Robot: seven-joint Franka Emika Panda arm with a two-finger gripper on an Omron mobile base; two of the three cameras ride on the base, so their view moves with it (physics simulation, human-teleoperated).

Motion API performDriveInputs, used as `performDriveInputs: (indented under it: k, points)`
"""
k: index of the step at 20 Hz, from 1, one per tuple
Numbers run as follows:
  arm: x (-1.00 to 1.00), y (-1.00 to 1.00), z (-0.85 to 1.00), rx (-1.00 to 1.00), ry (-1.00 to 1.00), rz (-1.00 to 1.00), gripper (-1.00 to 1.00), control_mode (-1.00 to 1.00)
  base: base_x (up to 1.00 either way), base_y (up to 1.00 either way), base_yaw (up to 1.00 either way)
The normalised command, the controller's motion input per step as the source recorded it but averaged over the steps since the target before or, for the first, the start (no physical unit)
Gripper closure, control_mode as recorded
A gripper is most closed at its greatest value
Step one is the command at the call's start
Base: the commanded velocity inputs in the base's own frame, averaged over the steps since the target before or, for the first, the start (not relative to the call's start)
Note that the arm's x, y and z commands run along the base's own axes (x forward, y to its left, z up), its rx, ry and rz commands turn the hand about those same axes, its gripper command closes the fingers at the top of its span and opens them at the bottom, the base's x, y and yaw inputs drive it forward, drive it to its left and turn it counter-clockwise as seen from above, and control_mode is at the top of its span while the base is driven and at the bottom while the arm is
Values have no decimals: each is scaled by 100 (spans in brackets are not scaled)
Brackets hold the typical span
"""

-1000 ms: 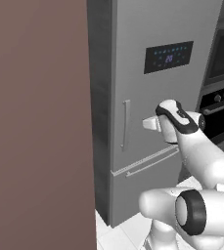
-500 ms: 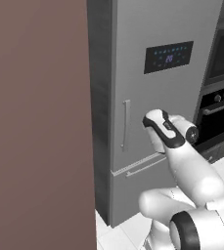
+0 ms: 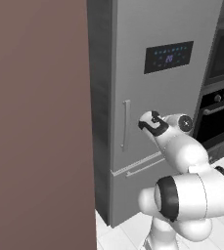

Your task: Place one of the steaks on the plate and the other in the bowl. Then place the bowl in the fridge.

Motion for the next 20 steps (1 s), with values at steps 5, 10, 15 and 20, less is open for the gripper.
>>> performDriveInputs:
  k: [5,10,15,20]
  points:
    - [6,-6,0,-1,43,8,-100,-100,0,0,0]
    - [0,10,0,-2,16,5,-100,-100,0,0,0]
    - [0,26,0,2,0,1,-100,-100,0,0,0]
    - [-5,48,0,3,0,3,-100,-100,0,0,0]
